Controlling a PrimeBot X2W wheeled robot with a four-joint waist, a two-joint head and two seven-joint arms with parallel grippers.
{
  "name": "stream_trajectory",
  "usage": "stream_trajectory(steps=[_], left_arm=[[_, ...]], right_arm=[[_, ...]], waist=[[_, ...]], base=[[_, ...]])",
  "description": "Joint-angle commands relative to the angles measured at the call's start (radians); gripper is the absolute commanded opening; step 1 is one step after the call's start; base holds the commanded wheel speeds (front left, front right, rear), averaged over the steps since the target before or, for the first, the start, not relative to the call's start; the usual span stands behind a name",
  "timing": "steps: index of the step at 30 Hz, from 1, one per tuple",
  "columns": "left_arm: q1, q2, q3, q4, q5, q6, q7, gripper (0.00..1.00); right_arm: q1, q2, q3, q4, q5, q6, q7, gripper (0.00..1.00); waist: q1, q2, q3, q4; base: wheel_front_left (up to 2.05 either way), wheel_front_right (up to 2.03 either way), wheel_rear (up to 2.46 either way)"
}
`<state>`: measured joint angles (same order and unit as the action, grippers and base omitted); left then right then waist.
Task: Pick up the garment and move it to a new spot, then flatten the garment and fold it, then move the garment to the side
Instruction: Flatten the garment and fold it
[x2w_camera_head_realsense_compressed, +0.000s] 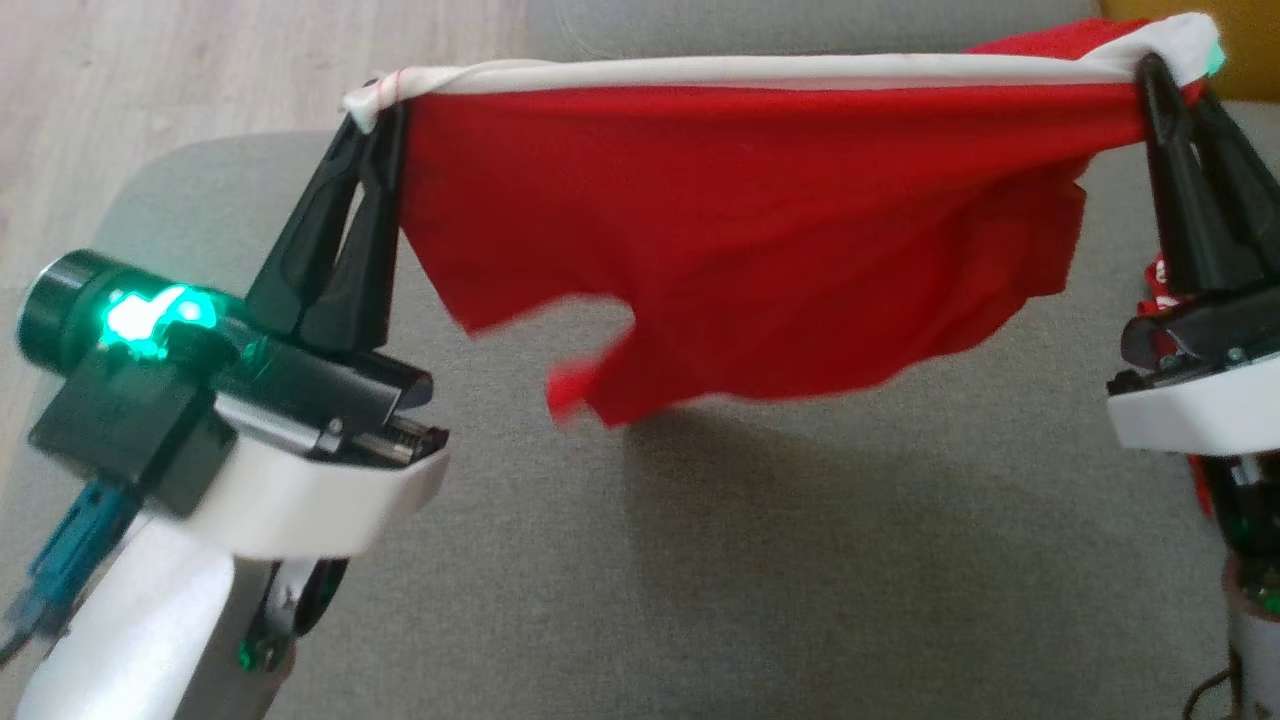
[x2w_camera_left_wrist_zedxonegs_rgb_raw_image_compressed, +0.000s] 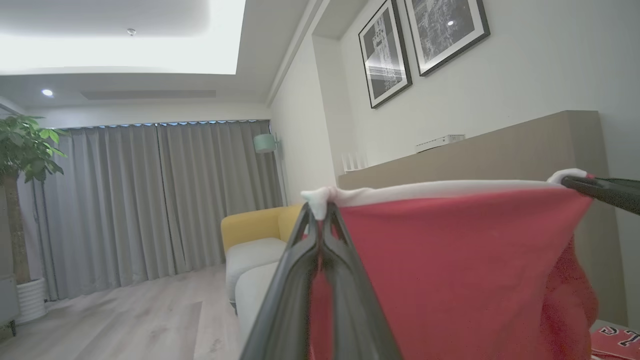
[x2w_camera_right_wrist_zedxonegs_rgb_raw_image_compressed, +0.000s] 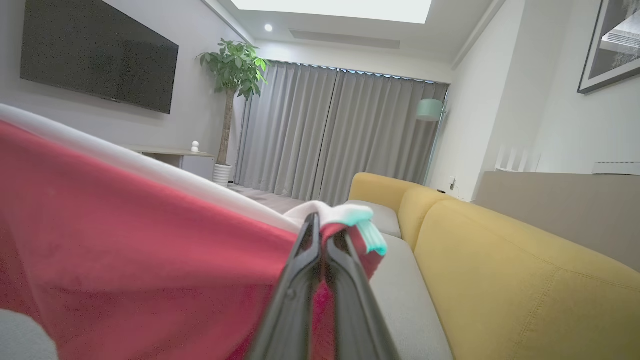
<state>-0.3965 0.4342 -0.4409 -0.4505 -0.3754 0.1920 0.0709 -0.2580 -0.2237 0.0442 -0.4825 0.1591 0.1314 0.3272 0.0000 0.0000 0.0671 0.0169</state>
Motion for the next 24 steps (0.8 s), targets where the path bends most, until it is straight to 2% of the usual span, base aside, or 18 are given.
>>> stream_trajectory(steps=[1,4,7,11,15,18,19,24], left_arm=[[-0.067,0.012,0.046,-0.006,-0.018,-0.005,0.009,0.0],[-0.099,-0.021,0.041,0.08,-0.079,-0.033,0.009,0.0],[-0.166,-0.066,0.038,0.228,-0.146,-0.084,-0.011,0.0],[-0.324,-0.137,0.047,0.503,-0.208,-0.158,-0.06,0.0],[-0.516,-0.205,0.074,0.791,-0.235,-0.21,-0.143,0.0],[-0.66,-0.234,0.107,0.971,-0.234,-0.224,-0.23,0.0],[-0.66,-0.234,0.107,0.971,-0.234,-0.224,-0.23,0.0],[-0.799,-0.258,0.157,1.214,-0.237,-0.217,-0.308,0.0]], right_arm=[[-0.052,-0.011,0.001,-0.025,0.006,-0.001,0.01,0.0],[-0.083,-0.009,-0.005,0.029,0.025,-0.001,0.017,0.0],[-0.153,-0.012,0.0,0.124,0.045,-0.001,0.001,0.0],[-0.313,-0.01,0.015,0.322,0.072,-0.001,-0.039,0.0],[-0.519,0.018,0.034,0.541,0.091,-0.001,-0.109,0.0],[-0.675,0.061,0.044,0.687,0.095,-0.001,-0.179,0.0],[-0.675,0.061,0.044,0.687,0.095,-0.001,-0.179,0.0],[-0.845,0.132,0.055,0.941,0.101,-0.001,-0.29,0.0]], waist=[[0.0,0.0,0.011,-0.008],[0.0,0.0,0.034,-0.016],[0.0,0.0,0.059,-0.018],[0.0,0.0,0.084,-0.018],[0.0,0.0,0.09,-0.024],[0.0,0.0,0.09,-0.04],[0.0,0.0,0.09,-0.04],[0.0,0.0,0.078,-0.064]], base=[[0.0,0.0,0.0],[0.0,0.0,0.0],[0.0,0.0,0.0],[0.0,0.0,0.0],[0.0,0.0,0.0],[0.0,0.0,0.0],[0.0,0.0,0.0],[0.0,0.0,0.0]])
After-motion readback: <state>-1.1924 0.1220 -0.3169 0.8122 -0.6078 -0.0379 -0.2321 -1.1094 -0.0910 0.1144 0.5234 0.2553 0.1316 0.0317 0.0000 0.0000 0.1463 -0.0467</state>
